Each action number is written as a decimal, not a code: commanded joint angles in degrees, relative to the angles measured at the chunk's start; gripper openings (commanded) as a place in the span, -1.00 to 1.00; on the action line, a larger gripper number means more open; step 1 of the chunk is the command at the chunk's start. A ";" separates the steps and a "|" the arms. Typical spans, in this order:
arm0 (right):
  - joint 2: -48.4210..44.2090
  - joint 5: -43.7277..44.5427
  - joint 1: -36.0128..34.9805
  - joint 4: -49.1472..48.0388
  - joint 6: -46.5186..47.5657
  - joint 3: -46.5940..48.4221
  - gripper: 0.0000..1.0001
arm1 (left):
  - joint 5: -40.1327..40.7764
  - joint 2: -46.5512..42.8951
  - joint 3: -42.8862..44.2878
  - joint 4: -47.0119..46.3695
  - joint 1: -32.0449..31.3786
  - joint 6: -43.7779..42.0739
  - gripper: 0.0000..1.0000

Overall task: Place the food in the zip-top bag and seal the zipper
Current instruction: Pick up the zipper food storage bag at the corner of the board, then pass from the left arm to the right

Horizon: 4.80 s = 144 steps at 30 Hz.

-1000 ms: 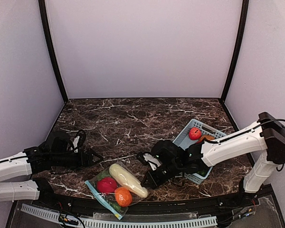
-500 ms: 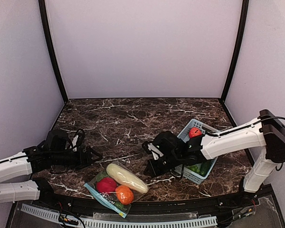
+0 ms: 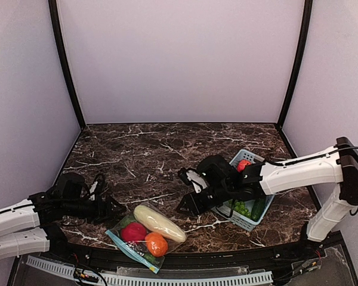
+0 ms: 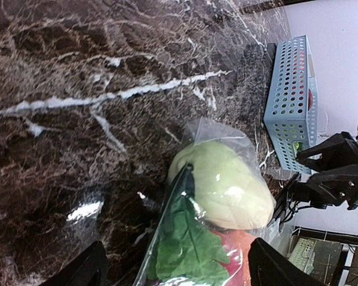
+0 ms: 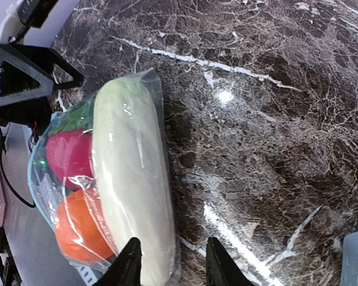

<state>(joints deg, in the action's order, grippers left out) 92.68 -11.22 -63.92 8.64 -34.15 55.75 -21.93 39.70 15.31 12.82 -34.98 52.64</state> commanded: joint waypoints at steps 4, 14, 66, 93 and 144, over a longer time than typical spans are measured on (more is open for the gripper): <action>-5.44 0.76 -0.98 -2.37 2.57 -1.64 -0.09 | -2.01 -5.70 -3.72 10.00 0.11 3.87 0.60; -3.39 -0.19 -1.47 -3.56 4.22 0.85 -0.03 | -6.87 -10.43 -4.77 16.20 -0.08 6.41 0.31; -3.19 27.67 -21.24 6.57 -2.06 10.49 0.29 | -0.38 4.48 19.11 -14.57 -0.17 20.49 -0.99; 15.15 29.68 -20.08 -1.50 4.75 17.41 -0.13 | 4.59 3.69 20.07 -15.95 -0.16 20.54 -0.99; 2.53 5.03 -14.68 16.04 22.44 16.06 -1.00 | 12.15 -1.20 34.83 22.65 3.78 -31.18 0.40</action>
<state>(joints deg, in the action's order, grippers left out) 97.36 -1.61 -79.05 21.06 -15.18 72.66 -7.18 37.85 47.09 28.82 -31.59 44.51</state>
